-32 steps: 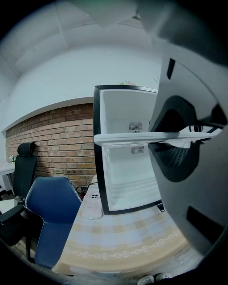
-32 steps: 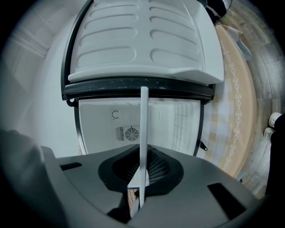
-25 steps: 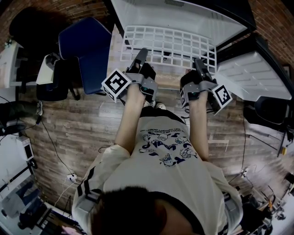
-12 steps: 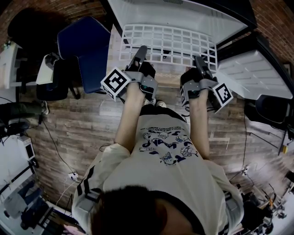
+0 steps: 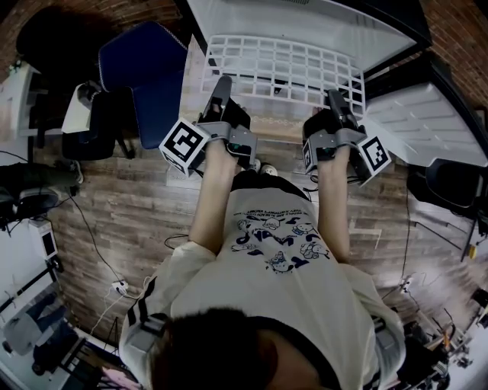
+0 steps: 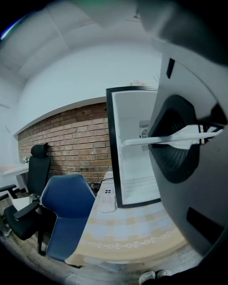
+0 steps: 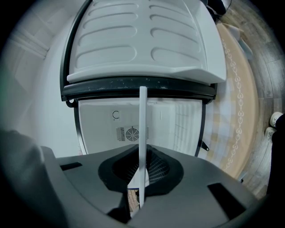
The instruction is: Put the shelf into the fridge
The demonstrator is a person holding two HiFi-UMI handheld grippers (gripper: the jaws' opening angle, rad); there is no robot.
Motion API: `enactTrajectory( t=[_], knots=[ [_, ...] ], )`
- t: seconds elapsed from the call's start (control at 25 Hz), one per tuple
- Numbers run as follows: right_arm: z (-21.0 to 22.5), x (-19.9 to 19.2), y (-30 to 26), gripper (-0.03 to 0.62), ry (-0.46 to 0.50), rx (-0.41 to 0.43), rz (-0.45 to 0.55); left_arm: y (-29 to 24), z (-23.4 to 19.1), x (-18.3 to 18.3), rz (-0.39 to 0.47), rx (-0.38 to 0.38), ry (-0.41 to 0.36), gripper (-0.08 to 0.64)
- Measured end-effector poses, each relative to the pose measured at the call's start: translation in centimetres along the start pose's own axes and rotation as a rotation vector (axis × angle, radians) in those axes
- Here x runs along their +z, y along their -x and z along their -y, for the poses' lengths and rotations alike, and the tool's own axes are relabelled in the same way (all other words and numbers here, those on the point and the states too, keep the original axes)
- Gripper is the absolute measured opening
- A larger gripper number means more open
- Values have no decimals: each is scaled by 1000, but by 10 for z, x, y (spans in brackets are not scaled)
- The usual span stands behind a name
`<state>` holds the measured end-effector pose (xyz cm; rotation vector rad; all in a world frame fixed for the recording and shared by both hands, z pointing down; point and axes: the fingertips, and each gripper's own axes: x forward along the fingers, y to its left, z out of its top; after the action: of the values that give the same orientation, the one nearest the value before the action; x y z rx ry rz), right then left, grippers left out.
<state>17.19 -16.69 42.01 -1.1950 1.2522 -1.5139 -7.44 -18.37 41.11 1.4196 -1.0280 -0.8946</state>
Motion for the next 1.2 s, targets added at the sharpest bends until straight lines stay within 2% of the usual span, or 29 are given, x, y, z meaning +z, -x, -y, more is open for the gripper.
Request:
enactTrajectory(
  t=[0.04,0.16,1.2],
  knots=[
    [1,1,0,44,-1,-1,-2,1,-3,0,1,11,3,44],
    [2,2,-1,44,-3,3,1,1,-7,1,15,12,13,40],
    [-1,-2,2,44,5,15,16,-6,0,4,-2,-31,10,34]
  ],
)
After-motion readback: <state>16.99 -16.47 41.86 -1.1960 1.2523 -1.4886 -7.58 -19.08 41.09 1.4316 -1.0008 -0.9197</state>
